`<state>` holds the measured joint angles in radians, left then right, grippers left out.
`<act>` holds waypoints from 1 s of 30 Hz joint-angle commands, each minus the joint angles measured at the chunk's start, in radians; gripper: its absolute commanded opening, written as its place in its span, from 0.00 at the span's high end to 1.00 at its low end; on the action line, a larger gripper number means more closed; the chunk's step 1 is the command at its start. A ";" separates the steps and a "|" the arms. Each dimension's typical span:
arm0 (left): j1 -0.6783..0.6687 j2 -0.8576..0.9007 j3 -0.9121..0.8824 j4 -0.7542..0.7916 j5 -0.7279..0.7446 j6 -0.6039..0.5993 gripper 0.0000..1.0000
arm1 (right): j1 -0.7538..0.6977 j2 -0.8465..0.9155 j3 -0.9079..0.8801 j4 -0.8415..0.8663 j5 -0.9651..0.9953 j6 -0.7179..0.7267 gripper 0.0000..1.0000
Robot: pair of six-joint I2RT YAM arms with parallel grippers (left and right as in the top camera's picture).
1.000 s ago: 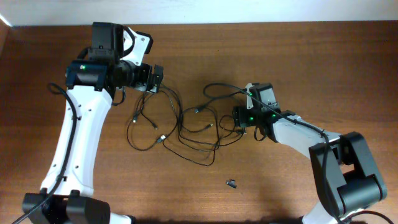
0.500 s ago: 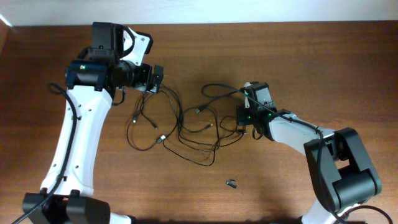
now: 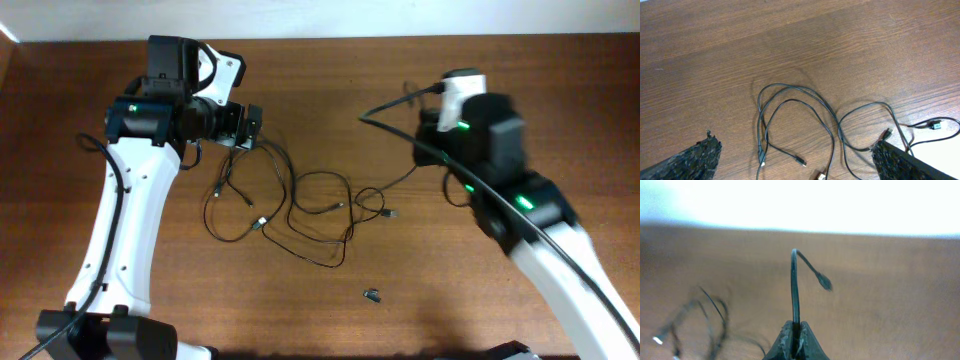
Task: Untangle cables
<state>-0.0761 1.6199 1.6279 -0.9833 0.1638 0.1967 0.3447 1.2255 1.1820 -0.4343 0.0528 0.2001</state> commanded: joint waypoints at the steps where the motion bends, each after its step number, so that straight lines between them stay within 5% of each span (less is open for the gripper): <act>1: 0.004 -0.016 0.010 -0.002 -0.004 -0.010 0.01 | -0.004 -0.161 0.014 -0.003 0.012 -0.010 0.96; 10: 0.004 -0.016 0.010 -0.002 -0.004 -0.009 0.01 | -0.005 -0.446 0.014 0.010 0.107 -0.010 0.96; 30: 0.004 -0.016 0.010 0.001 0.084 0.012 0.01 | -0.005 -0.461 0.013 -0.028 0.140 -0.010 0.96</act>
<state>-0.0761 1.6199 1.6279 -0.9825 0.1753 0.1970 0.3428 0.7647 1.1858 -0.4576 0.1684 0.1978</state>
